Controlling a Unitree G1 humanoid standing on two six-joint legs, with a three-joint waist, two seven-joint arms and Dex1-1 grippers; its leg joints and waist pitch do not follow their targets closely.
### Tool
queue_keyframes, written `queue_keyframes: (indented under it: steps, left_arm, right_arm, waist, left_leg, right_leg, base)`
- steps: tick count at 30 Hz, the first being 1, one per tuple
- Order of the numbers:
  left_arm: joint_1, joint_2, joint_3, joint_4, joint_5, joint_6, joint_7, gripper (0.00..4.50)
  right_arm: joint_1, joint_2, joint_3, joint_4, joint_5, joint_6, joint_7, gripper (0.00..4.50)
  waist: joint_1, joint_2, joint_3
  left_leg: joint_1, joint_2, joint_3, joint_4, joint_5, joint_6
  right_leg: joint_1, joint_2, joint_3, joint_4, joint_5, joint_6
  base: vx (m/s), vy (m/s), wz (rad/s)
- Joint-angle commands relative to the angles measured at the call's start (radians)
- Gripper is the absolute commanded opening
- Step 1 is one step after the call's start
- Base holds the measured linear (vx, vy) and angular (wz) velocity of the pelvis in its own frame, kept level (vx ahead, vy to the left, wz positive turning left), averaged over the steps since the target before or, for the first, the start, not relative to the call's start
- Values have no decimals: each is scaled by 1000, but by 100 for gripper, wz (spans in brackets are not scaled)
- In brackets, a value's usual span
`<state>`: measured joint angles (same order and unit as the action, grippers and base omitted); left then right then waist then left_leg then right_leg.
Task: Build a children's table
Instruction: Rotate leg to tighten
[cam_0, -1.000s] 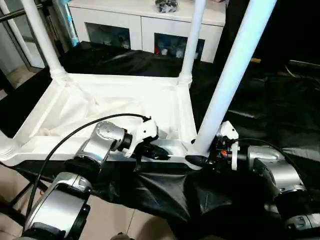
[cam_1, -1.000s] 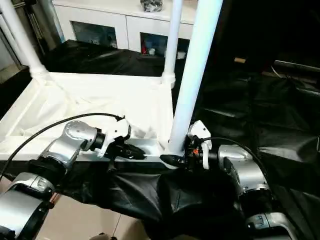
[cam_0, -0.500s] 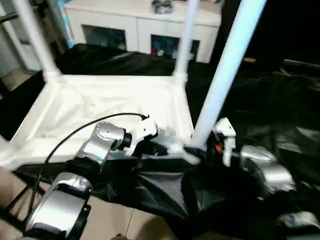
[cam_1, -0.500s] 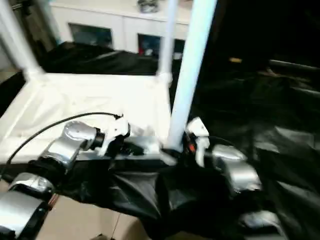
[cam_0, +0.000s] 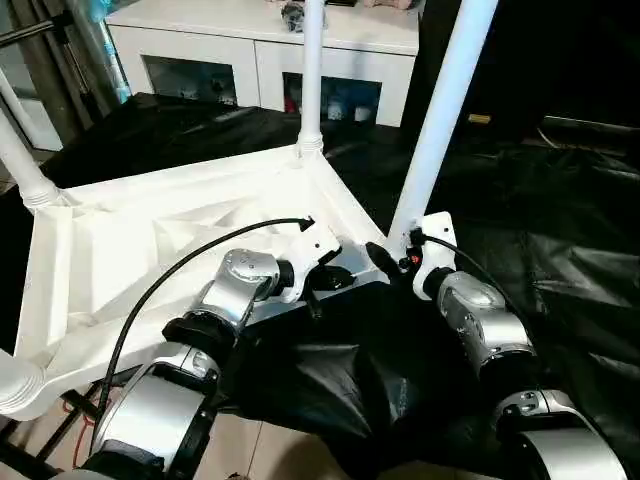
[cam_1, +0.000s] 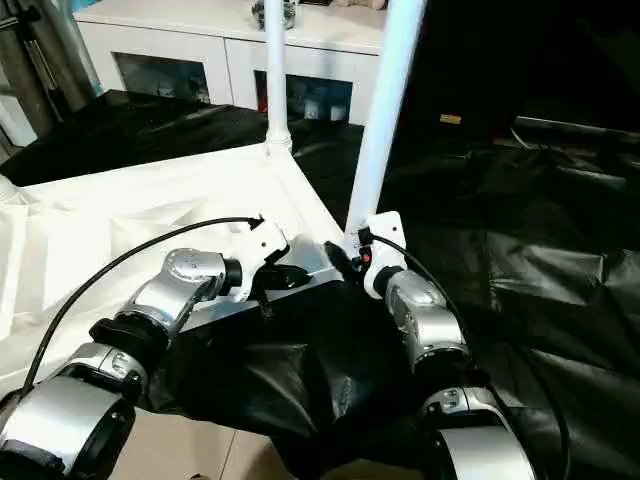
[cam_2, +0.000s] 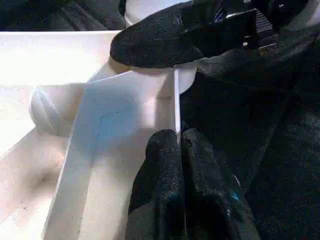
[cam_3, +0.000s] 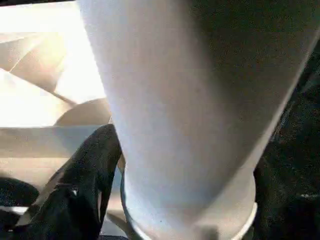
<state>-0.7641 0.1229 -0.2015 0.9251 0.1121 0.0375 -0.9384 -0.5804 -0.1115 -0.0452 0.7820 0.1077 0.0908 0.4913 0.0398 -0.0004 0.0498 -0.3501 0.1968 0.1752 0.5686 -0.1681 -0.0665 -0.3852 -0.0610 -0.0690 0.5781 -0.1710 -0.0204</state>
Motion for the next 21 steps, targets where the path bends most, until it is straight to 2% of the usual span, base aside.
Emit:
queue_keyframes:
  steps: [1, 5, 7, 10, 12, 15, 17, 18, 19, 21]
  left_arm:
    - [-10, -41, -40, -49, -24, -35, -75, 0]
    - [14, 0, -50, -77, -34, -56, -164, 0]
    - [21, 16, -51, -82, -38, -77, -193, 0]
    - [31, 54, -54, -93, -48, -95, -262, 0]
    - [34, 72, -55, -95, -50, -104, -288, 0]
    - [37, 100, -56, -98, -48, -115, -330, 0]
    - [39, 118, -54, -99, -47, -121, -353, 0]
    - [39, 119, -54, -99, -47, -122, -354, 0]
    - [38, 128, -52, -98, -47, -124, -363, 0]
    - [36, 135, -52, -96, -48, -128, -371, 0]
  right_arm:
    - [24, 41, 91, 3, 5, 18, 141, 390]
    - [76, -24, 127, -97, 39, -5, 331, 390]
    - [98, -52, 139, -136, 49, -20, 395, 390]
    - [147, -126, 180, -223, 78, 22, 552, 390]
    - [164, -153, 193, -253, 89, 47, 610, 390]
    - [186, -190, 213, -296, 99, 92, 687, 390]
    - [201, -211, 229, -320, 101, 111, 731, 390]
    - [201, -212, 229, -321, 101, 112, 732, 390]
    - [204, -219, 236, -328, 102, 128, 747, 365]
    - [204, -221, 239, -331, 104, 136, 753, 365]
  waist:
    - [2, -1, -58]
    - [7, -4, -61]
    - [17, -5, -62]
    - [31, -5, -64]
    - [34, -7, -61]
    - [41, -6, -59]
    - [49, -6, -56]
    - [51, -6, -57]
    - [51, -7, -58]
    - [51, -7, -58]
  left_leg:
    - [5, 33, -10, -65, -282, 43]
    - [2, 34, -6, -61, -250, 67]
    - [-2, 36, -4, -59, -206, 86]
    - [-1, 40, -2, -58, -185, 95]
    - [-1, 41, -1, -58, -189, 98]
    - [2, 41, -2, -60, -217, 87]
    - [6, 43, -2, -63, -241, 72]
    - [7, 42, -2, -63, -243, 68]
    - [7, 43, -3, -64, -242, 62]
    - [5, 43, -4, -64, -232, 56]
  right_leg:
    - [39, -82, 46, -75, -305, -210]
    - [45, -83, 47, -71, -254, -220]
    - [49, -81, 45, -65, -206, -228]
    - [49, -79, 43, -59, -178, -239]
    - [47, -78, 44, -59, -181, -239]
    - [43, -80, 43, -66, -245, -226]
    - [39, -84, 45, -73, -311, -203]
    - [39, -84, 45, -74, -321, -198]
    - [38, -84, 45, -73, -325, -195]
    - [39, -84, 45, -71, -313, -195]
  base:
    - [0, 0, 0]
    - [0, 0, 0]
    - [0, 0, 0]
    - [0, 0, 0]
    - [0, 0, 0]
    - [0, 0, 0]
    - [0, 0, 0]
    - [0, 0, 0]
    - [0, 0, 0]
    - [0, 0, 0]
